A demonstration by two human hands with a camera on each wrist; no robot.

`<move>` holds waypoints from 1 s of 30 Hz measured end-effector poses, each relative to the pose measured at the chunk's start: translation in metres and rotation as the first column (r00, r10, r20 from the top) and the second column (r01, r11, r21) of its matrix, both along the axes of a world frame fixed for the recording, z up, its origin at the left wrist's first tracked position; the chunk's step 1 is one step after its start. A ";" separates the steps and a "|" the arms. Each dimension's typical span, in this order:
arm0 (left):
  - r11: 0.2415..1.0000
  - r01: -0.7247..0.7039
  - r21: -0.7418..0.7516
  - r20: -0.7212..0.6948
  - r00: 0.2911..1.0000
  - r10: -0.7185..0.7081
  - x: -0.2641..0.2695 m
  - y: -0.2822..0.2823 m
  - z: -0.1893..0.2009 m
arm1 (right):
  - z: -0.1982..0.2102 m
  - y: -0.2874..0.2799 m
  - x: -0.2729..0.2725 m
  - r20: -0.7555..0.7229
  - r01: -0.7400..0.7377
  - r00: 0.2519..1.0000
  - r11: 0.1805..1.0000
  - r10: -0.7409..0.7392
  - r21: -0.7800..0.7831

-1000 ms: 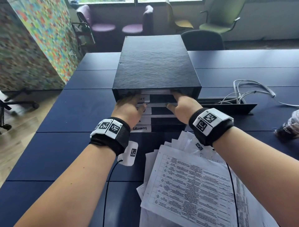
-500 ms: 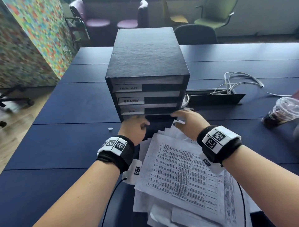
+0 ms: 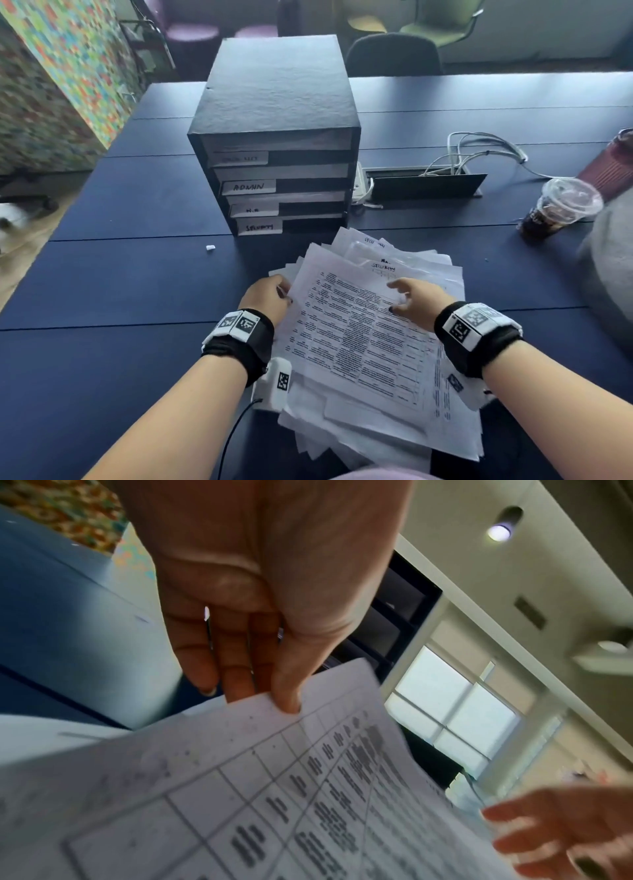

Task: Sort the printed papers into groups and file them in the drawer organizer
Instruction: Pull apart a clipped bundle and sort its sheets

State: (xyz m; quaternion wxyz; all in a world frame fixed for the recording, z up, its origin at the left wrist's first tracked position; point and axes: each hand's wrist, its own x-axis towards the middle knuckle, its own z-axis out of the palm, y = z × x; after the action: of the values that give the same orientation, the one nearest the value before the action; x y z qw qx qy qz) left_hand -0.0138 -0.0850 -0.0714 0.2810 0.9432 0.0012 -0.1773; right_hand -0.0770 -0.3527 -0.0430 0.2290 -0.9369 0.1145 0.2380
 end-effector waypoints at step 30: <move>0.921 -0.139 -0.365 0.191 0.957 0.220 -0.021 -0.038 0.015 | -0.009 -0.096 -0.002 0.224 0.206 0.931 0.922 -0.288 0.327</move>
State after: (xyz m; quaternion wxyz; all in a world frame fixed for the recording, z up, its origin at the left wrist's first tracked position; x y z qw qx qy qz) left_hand -0.0350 -0.1232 -0.0561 0.4565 0.8885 0.0247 -0.0385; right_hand -0.0790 -0.4488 -0.0516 0.4093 -0.8928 0.1635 0.0926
